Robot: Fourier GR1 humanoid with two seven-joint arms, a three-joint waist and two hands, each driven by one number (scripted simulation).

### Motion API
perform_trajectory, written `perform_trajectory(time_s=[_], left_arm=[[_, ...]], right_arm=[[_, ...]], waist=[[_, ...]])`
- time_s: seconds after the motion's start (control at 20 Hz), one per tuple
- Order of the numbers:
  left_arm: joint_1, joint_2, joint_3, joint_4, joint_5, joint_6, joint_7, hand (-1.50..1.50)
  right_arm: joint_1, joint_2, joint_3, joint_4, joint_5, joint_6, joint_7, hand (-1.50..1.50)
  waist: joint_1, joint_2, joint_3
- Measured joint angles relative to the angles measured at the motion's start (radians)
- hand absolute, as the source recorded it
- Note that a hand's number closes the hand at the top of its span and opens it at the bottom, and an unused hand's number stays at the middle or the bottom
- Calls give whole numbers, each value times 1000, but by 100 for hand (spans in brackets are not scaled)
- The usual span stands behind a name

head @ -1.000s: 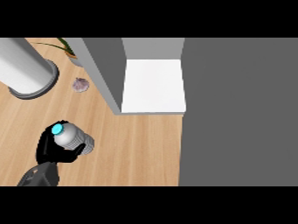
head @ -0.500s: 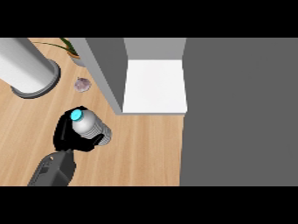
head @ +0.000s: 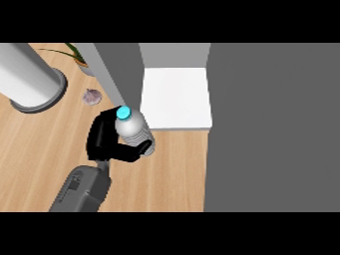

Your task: Pick up the bottled water, place it into the cabinet and close the cabinet

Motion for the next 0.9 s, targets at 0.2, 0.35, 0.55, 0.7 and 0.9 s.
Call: perform_trajectory(time_s=[0.2,0.35,0.55,0.7,0.9], left_arm=[[-45,-5,-95,-38,28,137,36,150],[-108,-6,-140,-29,33,240,70,150],[-183,-7,-193,18,22,367,102,150],[-257,-7,-218,71,17,445,139,150],[-343,-7,-210,173,24,479,161,150]], right_arm=[[-29,-10,-1,2,-8,-12,17,-150],[-35,-8,-2,1,-15,-16,19,-150],[-30,-11,-20,2,-26,-12,20,-150],[-30,-11,-22,4,-34,-3,20,-150],[-51,-17,-24,8,-45,-12,37,-150]], waist=[[-4,3,0],[-10,4,-1],[-17,5,-1],[-20,6,-1],[-20,8,-1]])
